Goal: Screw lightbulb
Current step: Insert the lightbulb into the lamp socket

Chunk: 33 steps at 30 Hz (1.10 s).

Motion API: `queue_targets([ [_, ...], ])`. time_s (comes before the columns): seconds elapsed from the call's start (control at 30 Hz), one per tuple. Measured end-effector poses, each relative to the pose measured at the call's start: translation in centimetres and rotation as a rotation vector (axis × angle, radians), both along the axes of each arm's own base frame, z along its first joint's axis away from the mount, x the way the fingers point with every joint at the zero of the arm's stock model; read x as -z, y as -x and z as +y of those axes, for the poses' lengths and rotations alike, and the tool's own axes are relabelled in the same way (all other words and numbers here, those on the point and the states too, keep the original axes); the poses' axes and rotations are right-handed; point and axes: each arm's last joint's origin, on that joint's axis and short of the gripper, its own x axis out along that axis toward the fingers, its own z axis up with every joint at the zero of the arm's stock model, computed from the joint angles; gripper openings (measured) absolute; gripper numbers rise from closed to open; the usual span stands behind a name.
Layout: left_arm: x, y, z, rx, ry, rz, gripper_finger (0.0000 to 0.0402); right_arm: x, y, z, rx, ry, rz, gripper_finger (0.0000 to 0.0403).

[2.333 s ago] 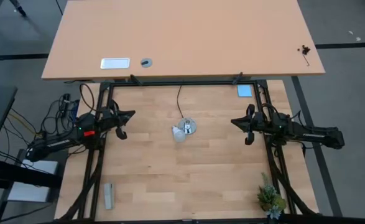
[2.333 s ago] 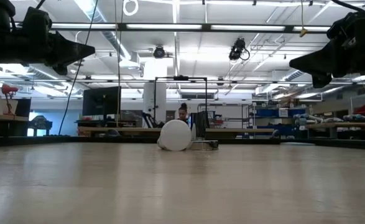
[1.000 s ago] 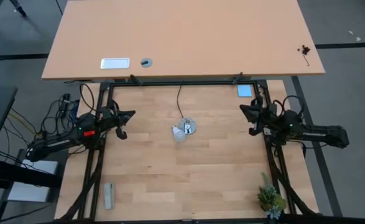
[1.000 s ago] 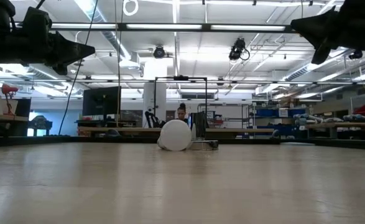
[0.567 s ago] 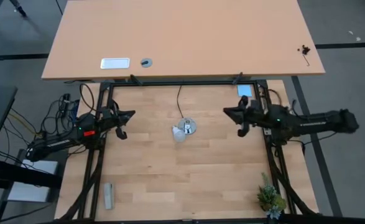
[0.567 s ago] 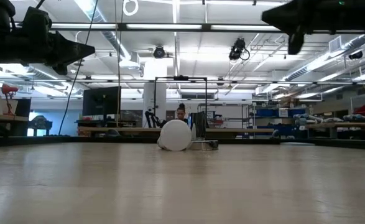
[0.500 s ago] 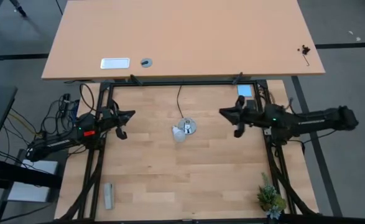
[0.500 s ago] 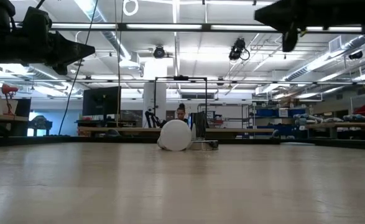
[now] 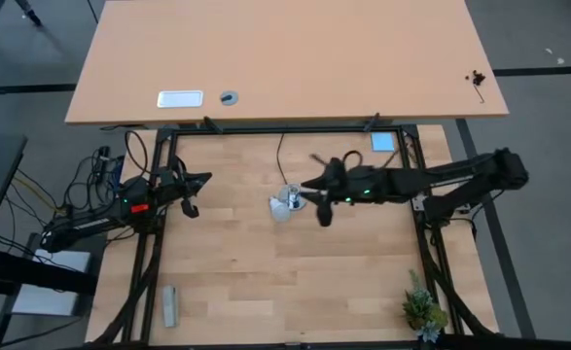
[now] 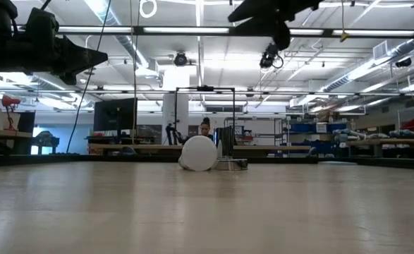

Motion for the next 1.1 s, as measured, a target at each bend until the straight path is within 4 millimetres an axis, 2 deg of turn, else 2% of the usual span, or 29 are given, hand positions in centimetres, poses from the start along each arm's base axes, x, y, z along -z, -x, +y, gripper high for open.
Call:
queue_targets([
  [0.2, 0.0, 0.0, 0.0, -0.005, -0.01, 0.005, 0.0005, 1.1, -3.5, 1.6, 0.009, 0.006, 0.086, 0.0204],
  [0.4, 0.0, 0.0, 0.1, -0.035, -0.014, 0.007, 0.0005, 3.4, -5.8, 3.1, 0.04, -0.015, 0.136, 0.026],
  [0.57, 0.1, 0.0, 0.1, -0.035, -0.01, 0.021, 0.0005, 6.2, -6.9, 4.1, 0.103, -0.009, 0.2, 0.0304],
  [0.77, 0.5, -0.1, 0.1, -0.036, -0.001, 0.056, 0.0005, 10.1, -8.1, 4.7, 0.175, -0.02, 0.271, 0.0338],
  [1.1, 0.6, -0.1, 0.1, -0.036, 0.003, 0.07, 0.0005, 15.1, -9.0, 4.8, 0.313, -0.005, 0.33, 0.0348],
])
